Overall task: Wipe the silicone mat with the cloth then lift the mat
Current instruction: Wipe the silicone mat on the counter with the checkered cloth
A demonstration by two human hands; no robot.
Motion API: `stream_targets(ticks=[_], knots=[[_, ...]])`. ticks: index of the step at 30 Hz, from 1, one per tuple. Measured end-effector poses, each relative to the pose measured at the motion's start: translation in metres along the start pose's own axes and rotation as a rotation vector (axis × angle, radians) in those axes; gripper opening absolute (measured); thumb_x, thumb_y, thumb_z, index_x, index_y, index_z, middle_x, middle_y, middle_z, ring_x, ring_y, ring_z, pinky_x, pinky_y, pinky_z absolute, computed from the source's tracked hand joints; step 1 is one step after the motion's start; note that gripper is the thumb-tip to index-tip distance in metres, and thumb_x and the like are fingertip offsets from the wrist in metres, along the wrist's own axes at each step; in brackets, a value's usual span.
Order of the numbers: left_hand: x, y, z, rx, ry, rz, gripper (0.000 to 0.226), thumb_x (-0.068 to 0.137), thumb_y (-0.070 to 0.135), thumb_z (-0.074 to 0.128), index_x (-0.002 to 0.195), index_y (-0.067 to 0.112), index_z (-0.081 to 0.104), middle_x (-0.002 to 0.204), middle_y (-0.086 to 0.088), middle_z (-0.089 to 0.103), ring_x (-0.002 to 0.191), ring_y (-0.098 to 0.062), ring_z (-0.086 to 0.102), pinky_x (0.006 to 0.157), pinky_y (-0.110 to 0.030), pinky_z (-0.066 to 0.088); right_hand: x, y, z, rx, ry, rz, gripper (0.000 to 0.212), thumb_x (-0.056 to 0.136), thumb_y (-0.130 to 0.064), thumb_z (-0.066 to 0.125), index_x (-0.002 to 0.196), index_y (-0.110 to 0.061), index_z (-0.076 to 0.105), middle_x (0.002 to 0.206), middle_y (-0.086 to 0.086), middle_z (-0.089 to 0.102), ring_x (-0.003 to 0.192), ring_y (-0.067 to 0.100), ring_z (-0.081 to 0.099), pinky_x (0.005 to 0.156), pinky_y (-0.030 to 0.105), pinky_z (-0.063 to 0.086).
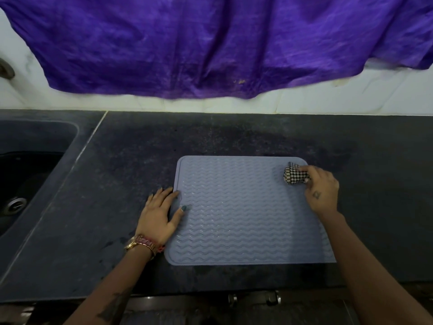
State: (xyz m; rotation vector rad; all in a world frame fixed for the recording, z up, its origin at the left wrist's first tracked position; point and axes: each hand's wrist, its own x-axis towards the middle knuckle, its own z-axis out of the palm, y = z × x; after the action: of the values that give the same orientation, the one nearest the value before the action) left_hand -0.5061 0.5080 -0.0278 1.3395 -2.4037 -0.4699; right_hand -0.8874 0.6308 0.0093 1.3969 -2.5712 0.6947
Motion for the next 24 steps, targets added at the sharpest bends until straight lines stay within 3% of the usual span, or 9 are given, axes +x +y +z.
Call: stream_targets(ticks=[3, 6, 9, 13, 16, 20, 24], knots=[[0.000, 0.000, 0.000, -0.005, 0.008, -0.005, 0.078, 0.079, 0.067, 0.019, 0.139, 0.023, 0.042, 0.148, -0.001, 0.037, 0.141, -0.021, 0.023, 0.118, -0.032, 0.005, 0.011, -0.003, 0.008, -0.050, -0.095, 0.000, 0.044, 0.077, 0.006, 0.051, 0.114, -0.016, 0.060, 0.111, 0.013, 0.063, 0.103, 0.040, 0.051, 0.090, 0.047, 0.038], [0.000, -0.001, 0.001, -0.009, 0.018, 0.001, 0.076, 0.080, 0.066, 0.020, 0.138, 0.023, 0.043, 0.147, -0.001, 0.038, 0.141, -0.020, 0.024, 0.117, -0.031, 0.005, 0.029, -0.002, 0.007, -0.017, -0.015, -0.007, 0.042, 0.074, 0.007, 0.052, 0.109, -0.013, 0.062, 0.107, 0.016, 0.064, 0.101, 0.041, 0.053, 0.092, 0.050, 0.040], [0.000, -0.002, 0.001, -0.008, 0.025, 0.007, 0.074, 0.081, 0.065, 0.020, 0.138, 0.023, 0.043, 0.146, 0.000, 0.039, 0.140, -0.020, 0.025, 0.117, -0.030, 0.004, 0.046, -0.005, 0.012, -0.016, 0.011, -0.004, 0.043, 0.076, 0.008, 0.049, 0.114, -0.010, 0.059, 0.116, 0.018, 0.060, 0.107, 0.042, 0.051, 0.098, 0.053, 0.036], [0.000, -0.003, 0.002, 0.001, 0.013, 0.002, 0.075, 0.081, 0.065, 0.018, 0.139, 0.025, 0.040, 0.148, 0.001, 0.036, 0.141, -0.018, 0.022, 0.117, -0.029, 0.002, 0.056, -0.010, 0.027, -0.131, -0.200, 0.029, 0.042, 0.088, -0.001, 0.043, 0.126, -0.019, 0.049, 0.127, 0.016, 0.051, 0.115, 0.039, 0.043, 0.097, 0.049, 0.034], [0.000, -0.002, 0.002, 0.002, 0.000, -0.002, 0.074, 0.082, 0.065, 0.018, 0.141, 0.025, 0.037, 0.149, 0.002, 0.034, 0.142, -0.017, 0.018, 0.117, -0.029, 0.001, 0.064, -0.016, 0.027, -0.125, -0.218, 0.104, 0.037, 0.089, -0.005, 0.040, 0.122, -0.022, 0.047, 0.125, 0.016, 0.051, 0.116, 0.038, 0.041, 0.097, 0.051, 0.032], [-0.001, -0.002, 0.001, 0.004, -0.003, 0.005, 0.069, 0.085, 0.061, 0.024, 0.142, 0.025, 0.035, 0.150, 0.002, 0.032, 0.143, -0.017, 0.016, 0.118, -0.029, 0.000, 0.059, -0.036, 0.025, 0.105, -0.048, 0.207, 0.029, 0.089, -0.009, 0.046, 0.117, -0.017, 0.050, 0.118, 0.018, 0.057, 0.112, 0.040, 0.047, 0.093, 0.049, 0.037], [-0.003, -0.001, -0.001, -0.032, 0.000, 0.007, 0.070, 0.084, 0.063, 0.025, 0.140, 0.024, 0.037, 0.149, 0.002, 0.034, 0.142, -0.017, 0.019, 0.117, -0.028, 0.000, 0.035, -0.076, 0.024, 0.429, 0.033, 0.178, 0.028, 0.091, -0.011, 0.051, 0.119, -0.009, 0.050, 0.109, 0.021, 0.062, 0.097, 0.037, 0.058, 0.073, 0.032, 0.040]])
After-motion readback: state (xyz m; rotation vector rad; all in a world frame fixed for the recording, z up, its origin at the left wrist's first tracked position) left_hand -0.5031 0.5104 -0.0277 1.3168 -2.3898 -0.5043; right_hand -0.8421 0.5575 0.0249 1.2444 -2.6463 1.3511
